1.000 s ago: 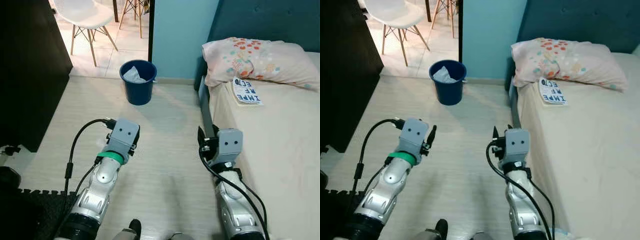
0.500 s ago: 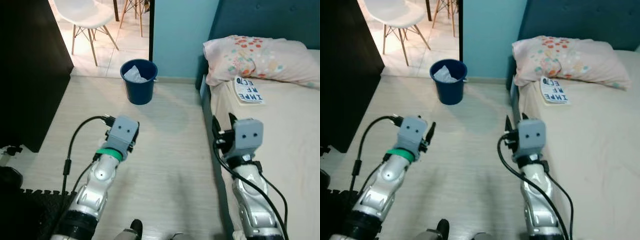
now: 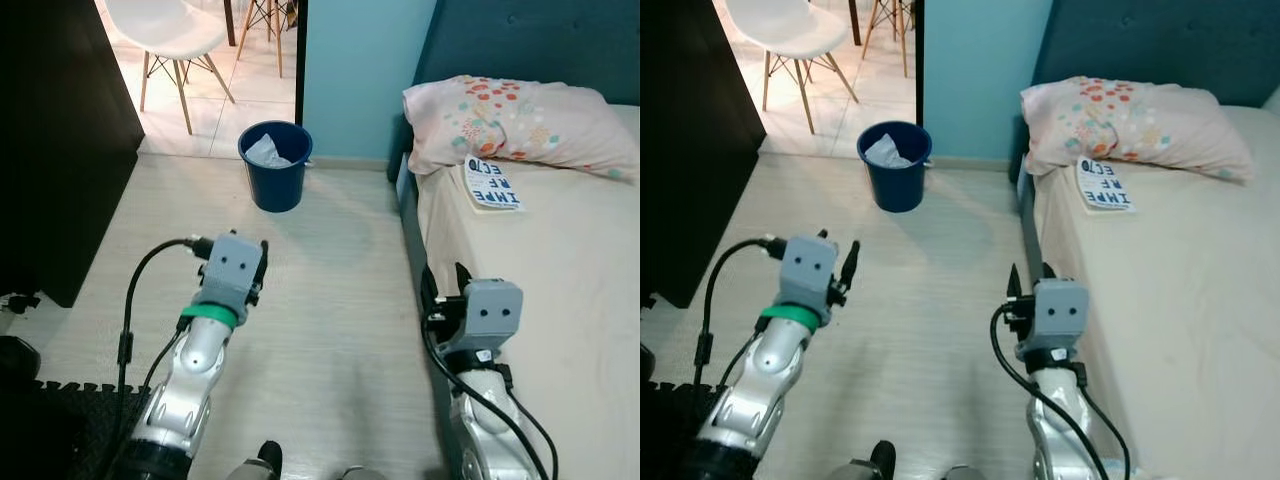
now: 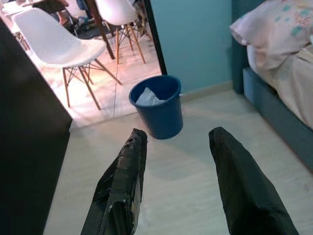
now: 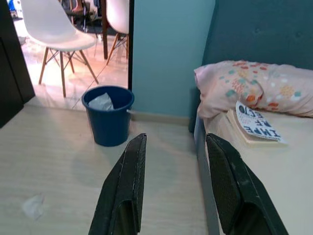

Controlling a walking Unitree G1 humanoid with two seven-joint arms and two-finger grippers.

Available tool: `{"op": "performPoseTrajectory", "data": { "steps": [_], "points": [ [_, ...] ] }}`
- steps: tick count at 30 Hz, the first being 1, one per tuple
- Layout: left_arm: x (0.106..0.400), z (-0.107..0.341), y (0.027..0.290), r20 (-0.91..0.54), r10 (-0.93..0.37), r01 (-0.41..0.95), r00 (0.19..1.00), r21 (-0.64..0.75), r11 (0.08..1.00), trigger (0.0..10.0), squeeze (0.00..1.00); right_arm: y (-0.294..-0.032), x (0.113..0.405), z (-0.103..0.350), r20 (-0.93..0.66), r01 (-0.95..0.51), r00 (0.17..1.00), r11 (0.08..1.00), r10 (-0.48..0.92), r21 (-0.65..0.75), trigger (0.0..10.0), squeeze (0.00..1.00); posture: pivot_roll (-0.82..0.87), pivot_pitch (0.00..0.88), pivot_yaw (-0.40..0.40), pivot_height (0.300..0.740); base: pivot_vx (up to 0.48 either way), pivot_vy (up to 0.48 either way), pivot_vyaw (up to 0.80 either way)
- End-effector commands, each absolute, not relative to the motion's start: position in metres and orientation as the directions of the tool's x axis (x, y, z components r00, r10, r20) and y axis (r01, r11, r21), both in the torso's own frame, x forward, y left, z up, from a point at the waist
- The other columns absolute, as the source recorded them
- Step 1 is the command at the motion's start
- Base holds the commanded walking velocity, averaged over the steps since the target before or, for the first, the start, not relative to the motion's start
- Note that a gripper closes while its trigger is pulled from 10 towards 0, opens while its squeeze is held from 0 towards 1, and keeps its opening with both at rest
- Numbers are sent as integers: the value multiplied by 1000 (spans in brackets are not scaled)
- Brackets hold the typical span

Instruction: Clean up the room

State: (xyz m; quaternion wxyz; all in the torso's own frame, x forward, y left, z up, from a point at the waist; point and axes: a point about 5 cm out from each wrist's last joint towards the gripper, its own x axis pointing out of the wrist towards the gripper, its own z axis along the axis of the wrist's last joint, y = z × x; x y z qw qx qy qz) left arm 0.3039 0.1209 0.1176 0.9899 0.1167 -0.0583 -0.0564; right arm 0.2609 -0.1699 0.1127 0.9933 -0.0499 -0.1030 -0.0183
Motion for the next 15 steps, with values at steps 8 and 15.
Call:
{"op": "performPoseTrajectory", "data": {
  "steps": [8,15],
  "points": [
    [309,120,136,122,-6,-26,992,259,966,10000,0,-178,260,115,221,104,972,992,-85,-77,10000,0,-142,79,42,740,0,0,0],
    [309,120,168,138,208,-238,968,253,938,10000,0,-176,263,112,193,81,979,994,-65,-76,10000,0,-168,55,49,740,0,0,0]
  ]
}}
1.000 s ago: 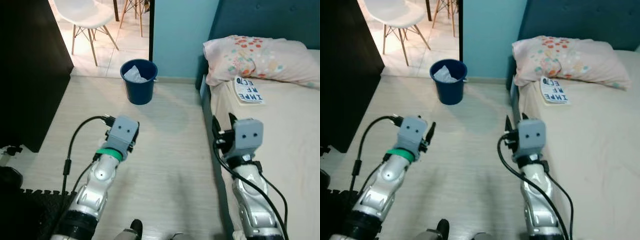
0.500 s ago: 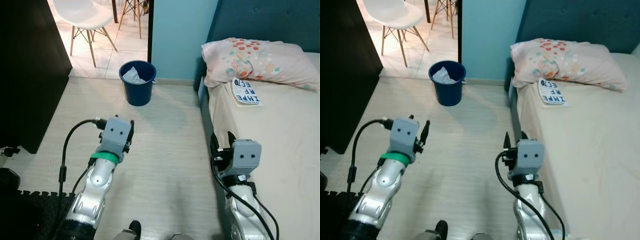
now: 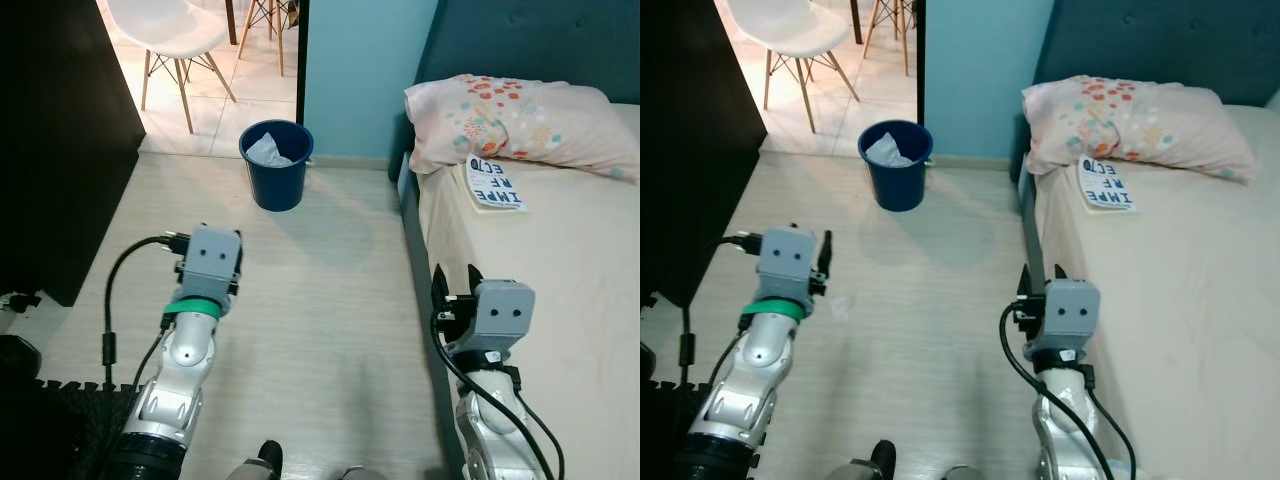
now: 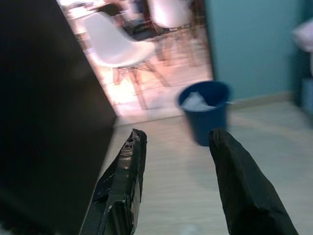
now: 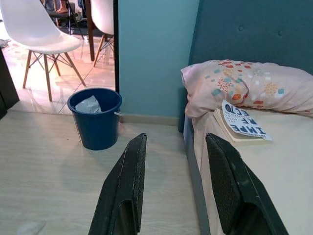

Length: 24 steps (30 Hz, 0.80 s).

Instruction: Clean up the room

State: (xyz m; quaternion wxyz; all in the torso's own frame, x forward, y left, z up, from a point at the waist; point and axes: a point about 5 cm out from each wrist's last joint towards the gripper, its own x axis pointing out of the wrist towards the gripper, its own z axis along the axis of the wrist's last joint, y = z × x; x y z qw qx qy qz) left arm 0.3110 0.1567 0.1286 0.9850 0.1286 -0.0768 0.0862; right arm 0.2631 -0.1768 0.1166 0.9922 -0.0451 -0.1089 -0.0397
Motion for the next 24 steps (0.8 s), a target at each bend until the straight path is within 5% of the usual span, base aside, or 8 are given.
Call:
{"op": "performPoseTrajectory", "data": {
  "steps": [1,24],
  "points": [
    [309,120,168,138,208,-238,968,253,938,10000,0,-176,263,112,193,81,979,994,-65,-76,10000,0,-168,55,49,740,0,0,0],
    [312,133,156,166,129,-166,978,228,959,10000,0,-159,286,125,226,-20,973,997,35,-69,10000,0,-129,6,32,740,0,0,0]
  ]
}}
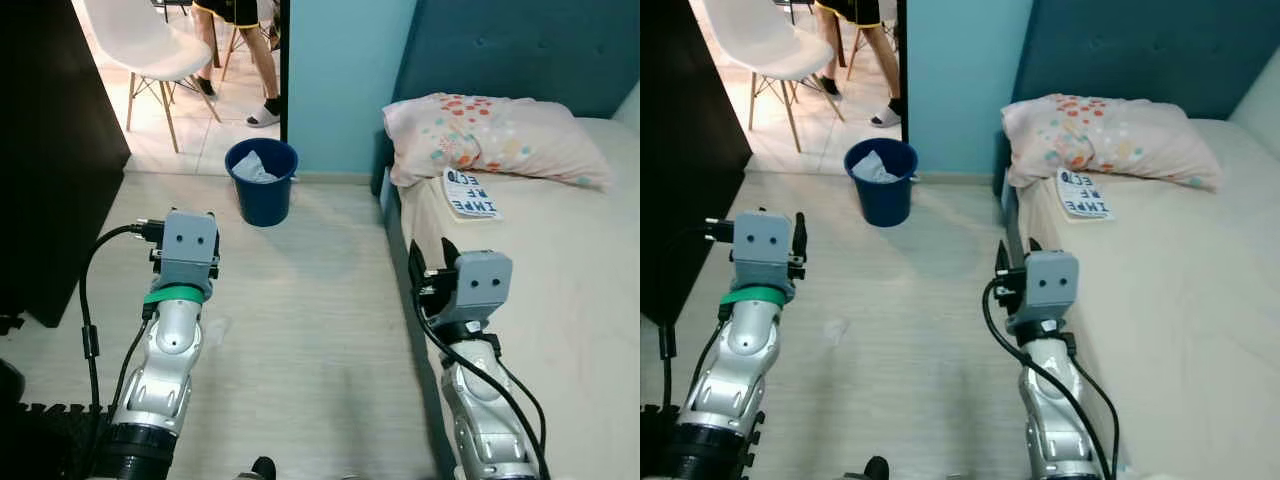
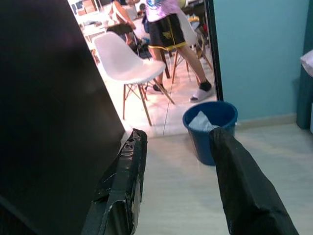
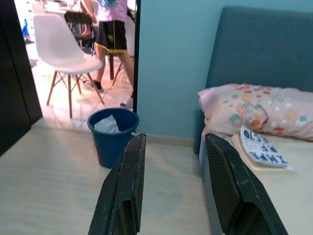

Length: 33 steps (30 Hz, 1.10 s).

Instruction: Clean up the room

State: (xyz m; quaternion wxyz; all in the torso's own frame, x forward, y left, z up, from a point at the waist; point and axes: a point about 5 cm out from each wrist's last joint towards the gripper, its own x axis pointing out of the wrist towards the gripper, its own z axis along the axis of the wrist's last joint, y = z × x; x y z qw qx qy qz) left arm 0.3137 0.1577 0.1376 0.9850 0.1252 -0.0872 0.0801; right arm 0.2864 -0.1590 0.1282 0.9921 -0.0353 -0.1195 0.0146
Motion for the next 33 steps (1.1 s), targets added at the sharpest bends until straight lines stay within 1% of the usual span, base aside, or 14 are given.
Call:
{"op": "performPoseTrajectory", "data": {
  "steps": [1,13,33],
  "points": [
    [312,132,156,163,127,-162,978,228,960,10000,0,-159,285,125,226,-20,973,997,35,-68,10000,0,-131,6,33,740,0,0,0],
    [317,133,148,160,95,-131,983,233,963,10000,0,-160,286,125,227,-22,973,997,37,-70,10000,0,-147,2,41,740,0,0,0],
    [315,132,148,169,86,-128,982,255,958,10000,0,-156,287,123,225,-28,973,997,44,-73,10000,0,-138,0,41,740,0,0,0]
  ]
}}
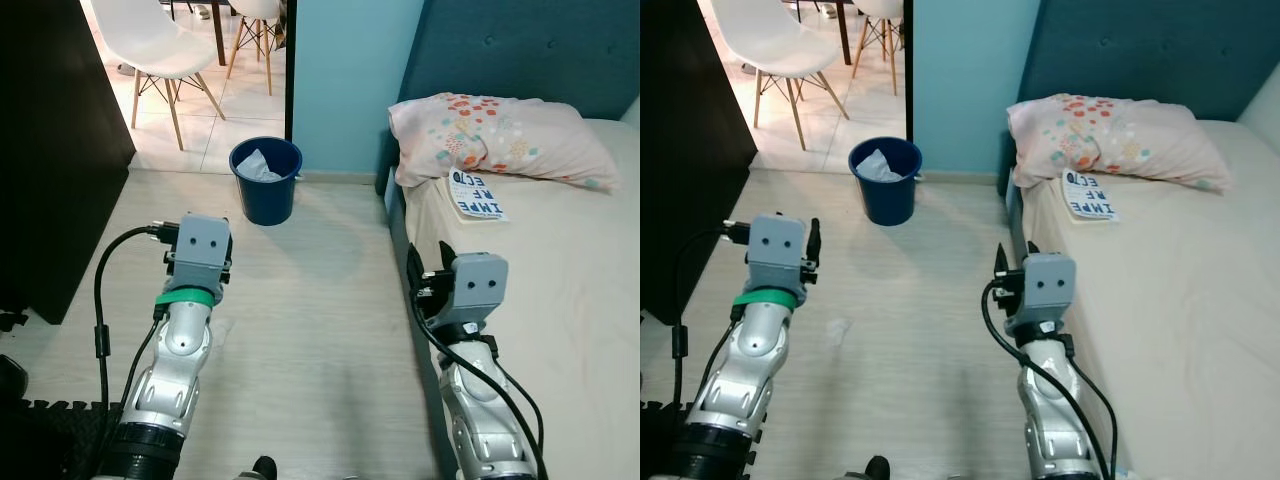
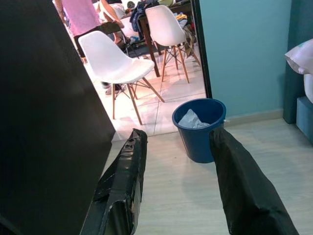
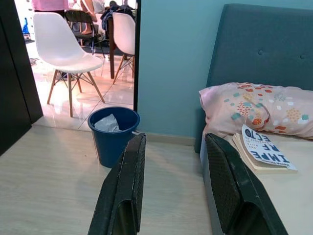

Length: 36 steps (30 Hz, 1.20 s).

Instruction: Clean up the room

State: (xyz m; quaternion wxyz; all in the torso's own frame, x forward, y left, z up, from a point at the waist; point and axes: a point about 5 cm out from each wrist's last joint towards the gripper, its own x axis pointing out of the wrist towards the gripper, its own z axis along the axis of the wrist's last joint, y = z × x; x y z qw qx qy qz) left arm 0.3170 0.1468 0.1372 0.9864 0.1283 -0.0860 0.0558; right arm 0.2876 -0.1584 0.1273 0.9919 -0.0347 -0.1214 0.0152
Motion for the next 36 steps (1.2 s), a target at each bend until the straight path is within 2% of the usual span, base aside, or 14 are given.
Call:
{"op": "performPoseTrajectory", "data": {
  "steps": [1,36],
  "points": [
    [316,133,148,170,83,-125,982,258,958,10000,0,-156,288,123,227,-26,973,997,42,-71,10000,0,-144,0,46,740,0,0,0],
    [319,135,140,184,53,-102,981,268,958,10000,0,-157,288,120,223,-25,974,997,41,-75,10000,0,-139,3,39,740,0,0,0]
  ]
}}
